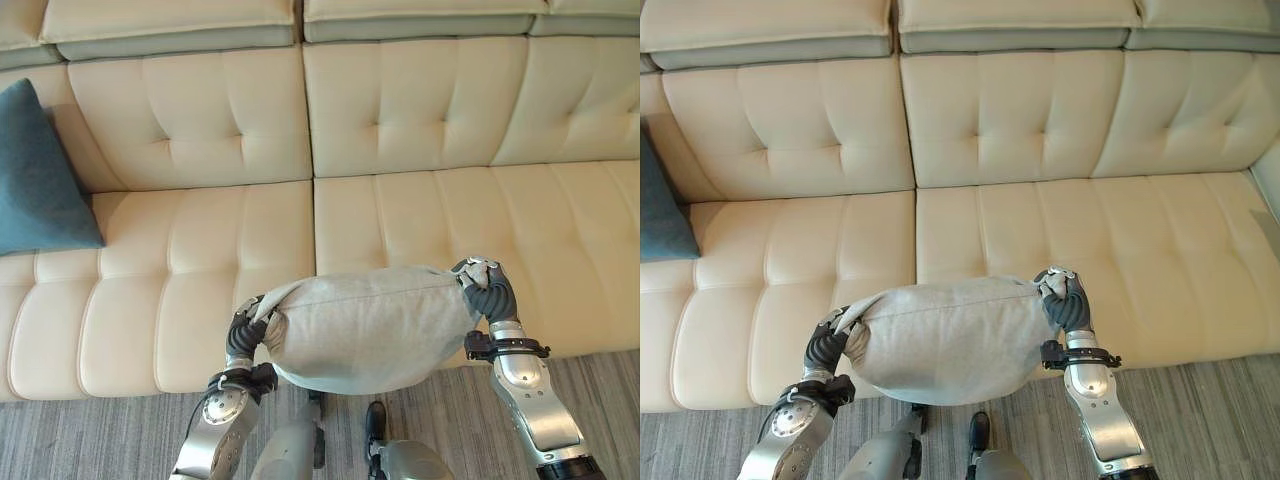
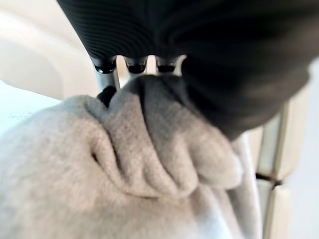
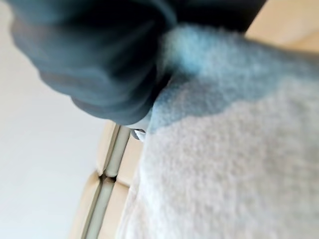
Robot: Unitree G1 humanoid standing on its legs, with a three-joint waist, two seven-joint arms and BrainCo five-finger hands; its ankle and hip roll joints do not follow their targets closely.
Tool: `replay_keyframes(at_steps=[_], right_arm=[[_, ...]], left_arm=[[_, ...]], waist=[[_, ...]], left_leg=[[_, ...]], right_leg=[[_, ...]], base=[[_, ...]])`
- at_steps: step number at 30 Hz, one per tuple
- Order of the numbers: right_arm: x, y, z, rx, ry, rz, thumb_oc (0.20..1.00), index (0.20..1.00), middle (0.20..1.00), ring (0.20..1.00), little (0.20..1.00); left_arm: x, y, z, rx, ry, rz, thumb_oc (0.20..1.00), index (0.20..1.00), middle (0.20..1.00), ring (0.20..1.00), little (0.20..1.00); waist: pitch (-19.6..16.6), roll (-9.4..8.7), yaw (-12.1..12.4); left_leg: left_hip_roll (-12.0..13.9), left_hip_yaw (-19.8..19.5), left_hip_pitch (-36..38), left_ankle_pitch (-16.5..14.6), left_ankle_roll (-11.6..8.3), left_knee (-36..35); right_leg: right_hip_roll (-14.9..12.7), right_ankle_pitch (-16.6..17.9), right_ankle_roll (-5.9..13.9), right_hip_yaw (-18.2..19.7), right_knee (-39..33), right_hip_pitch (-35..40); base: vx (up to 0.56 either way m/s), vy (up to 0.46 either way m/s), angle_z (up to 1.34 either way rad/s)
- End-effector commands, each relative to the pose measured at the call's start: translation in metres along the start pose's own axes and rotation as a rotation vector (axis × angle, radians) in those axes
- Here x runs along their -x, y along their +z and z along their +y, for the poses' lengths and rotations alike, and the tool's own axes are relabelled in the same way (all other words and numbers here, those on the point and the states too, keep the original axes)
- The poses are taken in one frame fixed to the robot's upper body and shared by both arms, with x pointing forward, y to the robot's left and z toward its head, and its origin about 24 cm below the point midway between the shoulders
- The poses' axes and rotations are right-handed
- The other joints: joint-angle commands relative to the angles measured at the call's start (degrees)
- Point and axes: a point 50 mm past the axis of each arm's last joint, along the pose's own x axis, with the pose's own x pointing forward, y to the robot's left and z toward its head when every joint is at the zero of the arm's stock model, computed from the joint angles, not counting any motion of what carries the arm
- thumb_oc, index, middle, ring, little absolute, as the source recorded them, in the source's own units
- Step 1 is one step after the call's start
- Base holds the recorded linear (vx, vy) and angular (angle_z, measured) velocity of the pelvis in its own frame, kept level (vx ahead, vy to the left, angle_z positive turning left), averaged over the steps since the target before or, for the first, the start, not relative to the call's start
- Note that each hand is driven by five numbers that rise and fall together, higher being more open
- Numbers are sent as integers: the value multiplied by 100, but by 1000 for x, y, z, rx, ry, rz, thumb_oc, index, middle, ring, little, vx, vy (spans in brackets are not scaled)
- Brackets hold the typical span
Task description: Pick up all the scattered cushions and arrange them neatly on the sofa.
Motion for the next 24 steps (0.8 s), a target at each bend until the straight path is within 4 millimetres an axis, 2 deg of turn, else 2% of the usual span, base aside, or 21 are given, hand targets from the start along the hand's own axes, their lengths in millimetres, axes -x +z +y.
replay_keyframes(at_steps=[1, 2, 3, 4, 5, 6, 7, 8, 9, 10, 11, 12, 13, 14, 16, 17, 20, 24], right_arm=[[5, 20, 6, -20, 55, -117, 200, 200, 200, 200, 200], [5, 20, 6, -20, 55, -117, 200, 200, 200, 200, 200], [6, 18, 8, -19, 73, -108, 200, 200, 200, 200, 200], [8, 17, 11, -17, 91, -100, 200, 200, 200, 200, 200], [7, 17, 13, -14, 97, -99, 200, 200, 200, 200, 200], [7, 17, 13, -14, 97, -100, 200, 200, 200, 200, 200], [7, 17, 15, -16, 94, -99, 200, 200, 200, 200, 200], [6, 18, 18, -29, 94, -102, 200, 200, 200, 200, 200], [6, 18, 18, -29, 95, -102, 200, 200, 200, 200, 200], [3, 23, 21, -62, 99, -119, 200, 200, 200, 200, 200], [2, 25, 22, -70, 101, -127, 200, 200, 200, 200, 200], [0, 29, 23, -80, 103, -144, 200, 200, 200, 200, 200], [0, 29, 23, -81, 103, -144, 200, 200, 200, 200, 200], [-1, 35, 28, -94, 120, -169, 200, 200, 200, 200, 200], [-2, 39, 31, -100, 138, -185, 200, 200, 200, 200, 200], [-6, 48, 37, -102, 158, -227, 200, 200, 200, 200, 200], [-12, 55, 43, -98, 167, -256, 200, 200, 200, 200, 200], [-19, 62, 50, -106, 176, -274, 200, 200, 200, 200, 200]], left_arm=[[6, 50, 0, 44, -39, -272, 200, 200, 200, 200, 200], [6, 50, 0, 44, -38, -271, 200, 200, 200, 200, 200], [8, 51, 0, 36, -48, -272, 200, 200, 200, 200, 200], [10, 53, 2, 11, -61, -277, 200, 200, 200, 200, 200], [11, 54, 3, 2, -62, -279, 200, 200, 200, 200, 200], [11, 54, 3, 2, -61, -279, 200, 200, 200, 200, 200], [12, 57, 5, -19, -52, -291, 200, 200, 200, 200, 200], [12, 58, 6, -19, -43, -297, 200, 200, 200, 200, 200], [12, 58, 6, -19, -43, -297, 200, 200, 200, 200, 200], [12, 60, 8, -22, -34, -310, 200, 200, 200, 200, 200], [12, 61, 9, -23, -29, -316, 200, 200, 200, 200, 200], [12, 63, 11, -22, -18, -326, 200, 200, 200, 200, 200], [12, 63, 11, -22, -17, -326, 200, 200, 200, 200, 200], [13, 63, 17, -28, 15, -329, 200, 200, 200, 200, 200], [14, 64, 18, -40, 20, -336, 200, 200, 200, 200, 200], [13, 68, 16, -30, 26, -358, 200, 200, 200, 200, 200], [8, 70, 12, -30, 31, -366, 200, 200, 200, 200, 200], [2, 71, 8, -36, 36, -367, 200, 200, 200, 200, 200]], waist=[[-829, -186, -54], [-832, -193, -43], [-864, -219, -35], [-849, -245, -39], [-781, -228, -51], [-783, -236, -37], [-692, -155, -81], [-678, -113, -66], [-682, -111, -64], [-642, -22, -28], [-624, 11, -12], [-609, 18, 24], [-611, 27, 27], [-616, -23, 85], [-622, -44, 98], [-738, -90, 152], [-895, -104, 187], [-914, -109, 219]], left_leg=[[288, 371, -131, -239, -278, -87], [283, 384, -127, -244, -271, -87], [221, 415, -26, -348, -168, -87], [101, 463, 213, -556, 23, -87], [76, 512, 308, -608, 106, -87], [66, 531, 299, -607, 114, -87], [95, 559, 404, -702, 150, -87], [145, 576, 438, -756, 132, -87], [152, 579, 440, -767, 125, -87], [240, 572, 477, -769, 46, -87], [289, 554, 486, -752, 3, -87], [319, 567, 497, -739, -45, -87], [333, 570, 490, -733, -49, -87], [349, 548, 528, -763, -96, -87], [342, 526, 549, -737, -107, -87], [339, 508, 581, -753, -143, -87], [330, 436, 688, -828, -176, -87], [337, 377, 715, -851, -195, -87]], right_leg=[[29, -315, 214, -32, 1059, 82], [18, -329, 222, -19, 1086, 69], [-65, -148, 316, 23, 1477, -69], [-249, 487, 509, 77, 2470, -449], [-347, 824, 596, 115, 2963, -719], [-360, 812, 605, 143, 3013, -758], [-451, 820, 543, 174, 3457, -1072], [-451, 584, 466, 127, 3319, -1250], [-443, 577, 459, 126, 3314, -1247], [-307, 186, 362, 32, 2549, -1317], [-194, 49, 314, 35, 1980, -1296], [-91, 86, 315, 49, 1253, -1286], [-72, 129, 309, 47, 1192, -1267], [-3, 290, 326, 69, 532, -1156], [-9, 297, 310, 68, 423, -1051], [14, 295, 302, -22, 130, -794], [38, 316, 263, -187, -207, -390], [38, 261, 227, -294, -266, -282]], base=[[397, 219, -10], [376, 235, -22], [282, 252, -19], [322, 328, -18], [209, 252, -30], [132, 204, -26], [140, 159, -17], [151, 149, -4], [134, 34, 3], [117, -26, 0], [137, -51, -17], [54, -56, -27], [95, -102, -29], [71, -73, -4], [128, -93, 21], [144, -92, 37], [187, -78, 36], [123, -18, 24]])
